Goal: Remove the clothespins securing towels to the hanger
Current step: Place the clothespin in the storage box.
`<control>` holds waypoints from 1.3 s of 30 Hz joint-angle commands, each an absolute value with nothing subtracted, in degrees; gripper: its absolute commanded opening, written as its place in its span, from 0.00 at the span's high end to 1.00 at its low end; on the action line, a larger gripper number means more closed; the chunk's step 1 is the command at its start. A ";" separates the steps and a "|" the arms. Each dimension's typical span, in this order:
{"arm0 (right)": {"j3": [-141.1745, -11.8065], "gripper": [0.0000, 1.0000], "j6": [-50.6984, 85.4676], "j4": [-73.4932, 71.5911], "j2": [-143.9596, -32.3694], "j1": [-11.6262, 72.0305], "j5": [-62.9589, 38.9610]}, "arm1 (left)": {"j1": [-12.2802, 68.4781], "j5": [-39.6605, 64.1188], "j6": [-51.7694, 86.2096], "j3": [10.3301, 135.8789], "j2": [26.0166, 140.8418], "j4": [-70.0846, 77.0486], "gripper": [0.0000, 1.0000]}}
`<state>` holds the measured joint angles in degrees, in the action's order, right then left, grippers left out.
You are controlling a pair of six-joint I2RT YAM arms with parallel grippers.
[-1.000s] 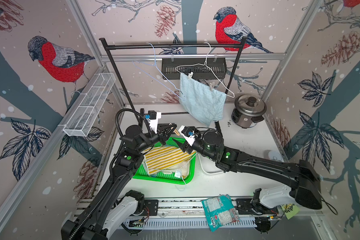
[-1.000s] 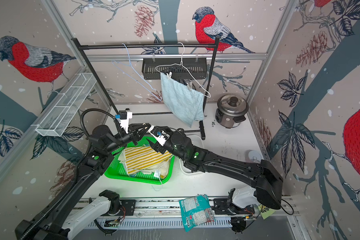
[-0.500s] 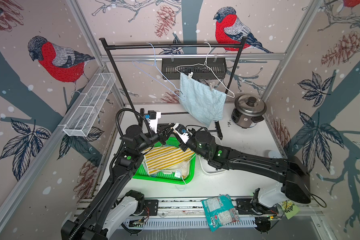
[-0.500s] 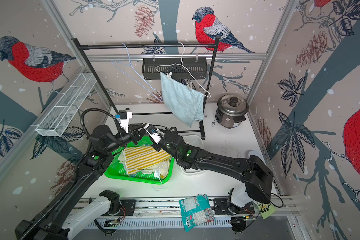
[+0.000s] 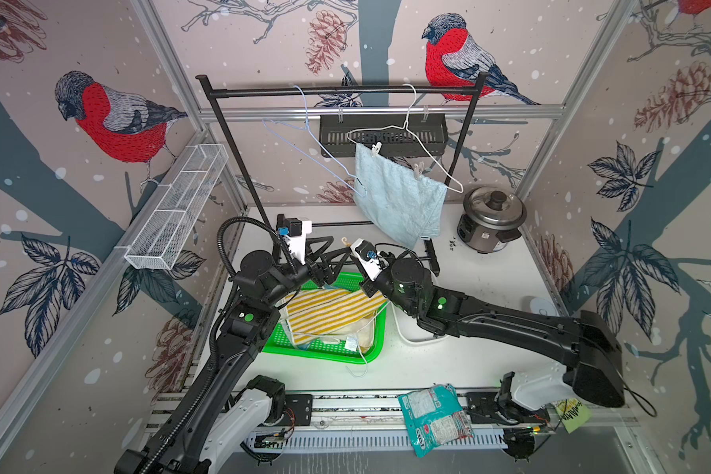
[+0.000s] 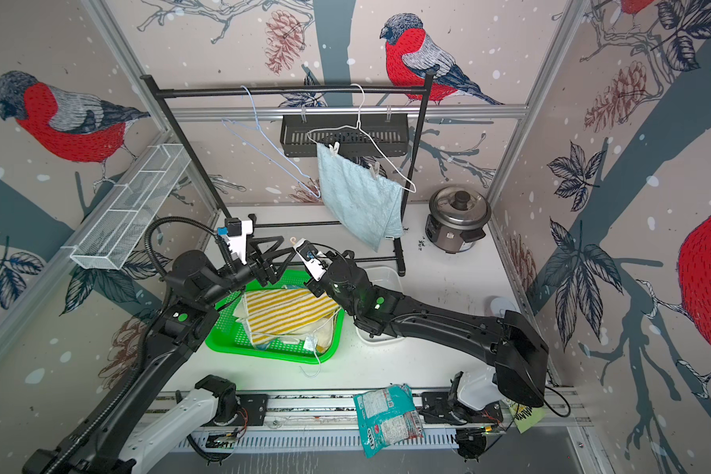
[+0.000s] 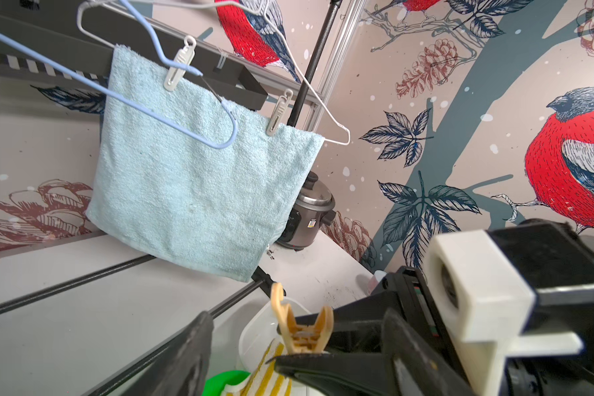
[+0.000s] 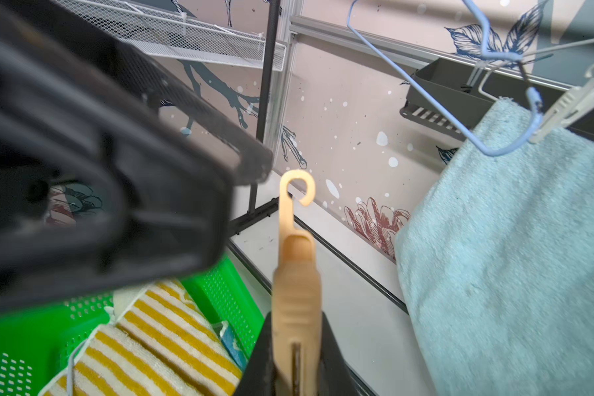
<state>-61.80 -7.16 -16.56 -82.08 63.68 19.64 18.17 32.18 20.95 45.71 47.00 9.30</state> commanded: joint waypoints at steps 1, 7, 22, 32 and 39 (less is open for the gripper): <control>-60.45 0.94 -3.38 -10.57 -78.89 62.91 24.32 | 18.20 26.21 19.94 45.50 44.64 8.77 0.23; -58.10 0.94 6.73 5.83 -72.08 59.87 26.25 | 18.27 11.68 16.83 42.23 38.42 7.74 0.19; -38.87 0.91 26.85 15.92 -60.44 51.18 15.11 | 18.21 2.72 13.93 42.01 36.97 6.06 0.17; -39.48 0.50 22.75 15.58 -65.18 47.25 10.78 | 18.20 2.56 15.26 42.24 37.19 5.52 0.17; -46.02 0.43 15.64 19.48 -60.91 46.91 12.52 | 18.22 1.59 15.00 42.68 37.83 5.45 0.18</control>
